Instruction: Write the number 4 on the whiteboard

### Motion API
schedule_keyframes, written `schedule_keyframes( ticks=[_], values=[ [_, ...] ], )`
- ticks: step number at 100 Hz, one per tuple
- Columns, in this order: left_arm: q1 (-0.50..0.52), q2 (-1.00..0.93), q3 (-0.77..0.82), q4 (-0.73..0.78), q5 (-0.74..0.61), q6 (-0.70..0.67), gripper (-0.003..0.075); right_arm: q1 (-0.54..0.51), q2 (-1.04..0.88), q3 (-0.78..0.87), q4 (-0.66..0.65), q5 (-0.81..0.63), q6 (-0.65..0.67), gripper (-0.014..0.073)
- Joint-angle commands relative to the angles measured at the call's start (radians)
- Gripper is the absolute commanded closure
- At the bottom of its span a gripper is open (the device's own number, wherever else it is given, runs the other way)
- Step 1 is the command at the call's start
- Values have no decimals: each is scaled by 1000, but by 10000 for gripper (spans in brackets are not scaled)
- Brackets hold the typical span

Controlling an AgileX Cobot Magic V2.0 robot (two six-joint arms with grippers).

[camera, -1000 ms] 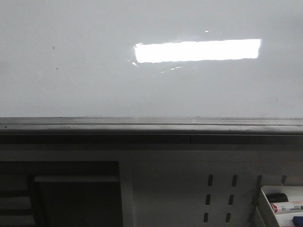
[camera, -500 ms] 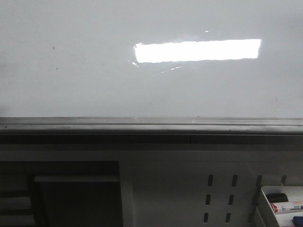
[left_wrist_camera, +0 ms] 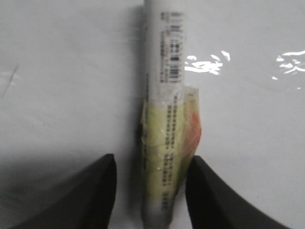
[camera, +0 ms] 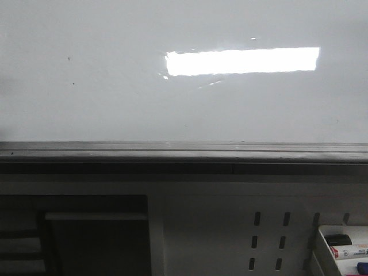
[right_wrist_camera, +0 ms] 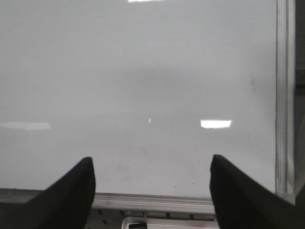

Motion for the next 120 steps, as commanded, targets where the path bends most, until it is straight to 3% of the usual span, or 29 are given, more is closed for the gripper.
schedule_keyframes(
  ticks=[1, 35, 50, 64, 73, 89, 103, 120],
  values=[
    [-9, 3, -27, -4, -56, -2, 513, -1, 15, -36, -1, -75, -6, 137],
    [-9, -7, -32, -4, -7, -2, 657, -1, 15, -60, -1, -48, -6, 137],
    [-18, -46, -113, 37, 222, 15, 683, -1, 15, -148, -1, 97, -32, 137],
    [-89, -86, -237, 24, 496, 182, 706, -1, 32, -231, 51, 227, -98, 137],
    [-156, -86, -323, -42, 670, 317, 721, 1, 78, -284, 166, 296, -231, 137],
    [-293, -84, -421, -215, 868, 559, 731, 1, 208, -373, 534, 432, -611, 137],
    [-427, -84, -450, -293, 889, 694, 731, 1, 346, -439, 793, 597, -946, 137],
    [-577, -84, -453, -297, 826, 723, 731, 44, 490, -499, 911, 695, -1137, 137]
  ],
)
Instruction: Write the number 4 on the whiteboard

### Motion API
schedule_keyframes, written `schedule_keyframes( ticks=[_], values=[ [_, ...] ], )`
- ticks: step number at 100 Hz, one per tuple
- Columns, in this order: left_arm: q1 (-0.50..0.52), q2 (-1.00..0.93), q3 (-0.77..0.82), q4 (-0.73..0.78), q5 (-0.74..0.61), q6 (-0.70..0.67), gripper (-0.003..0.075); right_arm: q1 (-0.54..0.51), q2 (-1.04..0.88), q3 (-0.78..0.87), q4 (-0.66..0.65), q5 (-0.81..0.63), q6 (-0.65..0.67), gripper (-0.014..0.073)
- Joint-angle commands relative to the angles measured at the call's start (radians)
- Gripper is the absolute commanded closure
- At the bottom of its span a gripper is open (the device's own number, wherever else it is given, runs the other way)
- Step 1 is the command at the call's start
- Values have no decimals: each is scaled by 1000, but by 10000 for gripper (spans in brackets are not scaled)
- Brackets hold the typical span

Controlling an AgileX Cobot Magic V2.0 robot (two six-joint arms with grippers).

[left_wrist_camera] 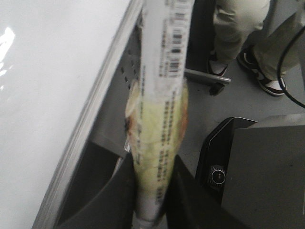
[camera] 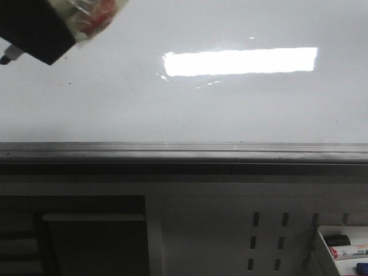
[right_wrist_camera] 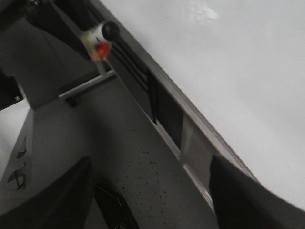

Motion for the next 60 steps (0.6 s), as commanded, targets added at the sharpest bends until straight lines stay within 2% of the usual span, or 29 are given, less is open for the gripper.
schedule_keyframes(
  ticks=[1, 23, 41, 60],
  values=[
    [-67, -21, -35, -43, -70, 16, 731, 27, 66, -54, 92, 18, -107, 137],
    [-124, -21, -35, -46, -92, 16, 731, 210, 175, -134, 82, -1, -145, 137],
    [-124, -21, -35, -49, -92, 16, 731, 401, 273, -207, -30, -72, -117, 137],
    [-124, -21, -35, -49, -92, 16, 731, 521, 385, -273, -98, -109, -93, 137]
  ],
)
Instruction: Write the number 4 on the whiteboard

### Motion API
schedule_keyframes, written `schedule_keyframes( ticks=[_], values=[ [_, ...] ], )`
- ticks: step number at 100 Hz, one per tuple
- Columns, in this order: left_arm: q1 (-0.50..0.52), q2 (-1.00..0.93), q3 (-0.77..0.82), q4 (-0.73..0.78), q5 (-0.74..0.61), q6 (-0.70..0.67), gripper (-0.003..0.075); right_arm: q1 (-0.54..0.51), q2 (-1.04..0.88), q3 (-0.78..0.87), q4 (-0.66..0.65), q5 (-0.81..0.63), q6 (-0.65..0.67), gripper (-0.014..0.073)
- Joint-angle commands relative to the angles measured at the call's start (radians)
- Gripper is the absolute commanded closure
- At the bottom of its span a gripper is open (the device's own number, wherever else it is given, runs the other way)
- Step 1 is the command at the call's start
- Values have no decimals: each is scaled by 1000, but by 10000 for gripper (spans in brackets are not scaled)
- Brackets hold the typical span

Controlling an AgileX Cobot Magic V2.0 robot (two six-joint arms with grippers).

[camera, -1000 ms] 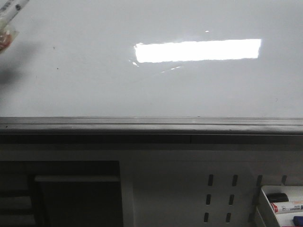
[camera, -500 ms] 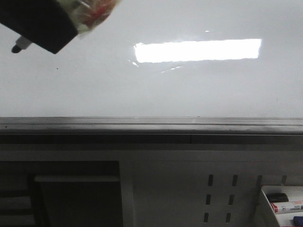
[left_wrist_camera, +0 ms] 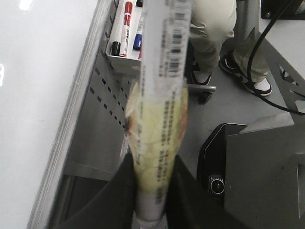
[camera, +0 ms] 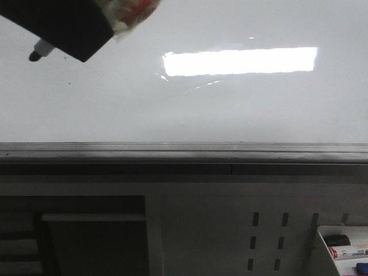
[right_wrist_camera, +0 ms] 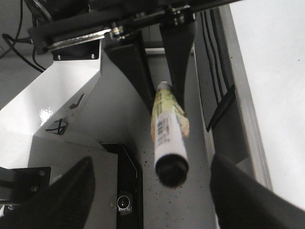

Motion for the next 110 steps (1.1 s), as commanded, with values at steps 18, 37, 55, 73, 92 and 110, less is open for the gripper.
schedule_keyframes(
  ticks=[18, 37, 55, 73, 92, 110],
  values=[
    [-8, -21, -35, -40, -49, -1, 731, 79, 97, -99, -3, -55, 12, 203],
    [-8, -21, -35, -40, -49, -1, 731, 108, 117, -103, -24, -71, 12, 283],
    [-8, -21, -35, -40, -49, -1, 731, 110, 117, -103, -29, -97, 12, 364],
    [-8, -21, -35, -40, -49, -1, 731, 110, 117, -103, -29, -107, 12, 433],
    [-8, -21, -35, -34, -62, -1, 731, 110, 117, -103, -41, -94, 12, 553],
    [-8, -21, -35, -34, -66, -1, 638, 110, 117, -103, -58, -85, 12, 631]
  ],
)
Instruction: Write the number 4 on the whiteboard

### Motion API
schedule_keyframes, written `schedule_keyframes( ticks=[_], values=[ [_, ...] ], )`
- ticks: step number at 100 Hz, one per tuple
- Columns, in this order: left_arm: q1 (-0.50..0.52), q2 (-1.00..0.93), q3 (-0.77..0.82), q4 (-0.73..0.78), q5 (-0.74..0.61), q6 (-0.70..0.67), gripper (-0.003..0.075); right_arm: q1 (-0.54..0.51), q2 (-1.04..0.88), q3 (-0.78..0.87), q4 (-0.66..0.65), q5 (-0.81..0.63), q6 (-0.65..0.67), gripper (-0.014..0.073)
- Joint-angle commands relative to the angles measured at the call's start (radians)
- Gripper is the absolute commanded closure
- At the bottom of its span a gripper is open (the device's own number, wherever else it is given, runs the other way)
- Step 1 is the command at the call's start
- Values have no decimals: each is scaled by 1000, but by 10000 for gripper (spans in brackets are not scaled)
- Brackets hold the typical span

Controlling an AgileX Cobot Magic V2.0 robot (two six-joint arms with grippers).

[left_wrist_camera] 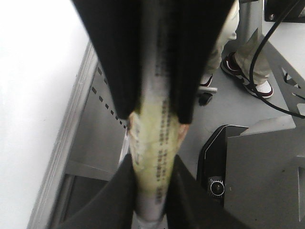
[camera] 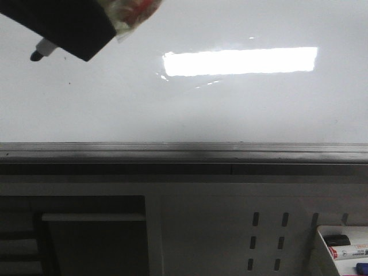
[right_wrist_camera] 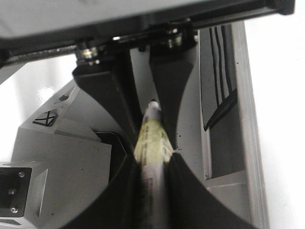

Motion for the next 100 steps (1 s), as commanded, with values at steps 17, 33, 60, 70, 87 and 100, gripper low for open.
schedule_keyframes(
  ticks=[17, 33, 60, 70, 87, 100],
  values=[
    [-2, -24, -35, -22, -62, 7, 343, 1, -22, -32, -2, -21, 21, 629],
    [-2, -75, -35, 81, -101, -80, 261, 1, -50, -32, -184, -73, 243, 629],
    [16, -215, 55, 264, -112, -313, 261, -81, -200, 122, -323, -179, 432, 629],
    [85, -282, 143, 276, -169, -401, 261, -189, -275, 258, -319, -257, 484, 629],
    [246, -400, 260, 265, -329, -534, 261, -328, -389, 431, -225, -348, 492, 629],
    [349, -436, 283, 218, -347, -544, 261, -334, -433, 477, -195, -402, 492, 629]
  ],
)
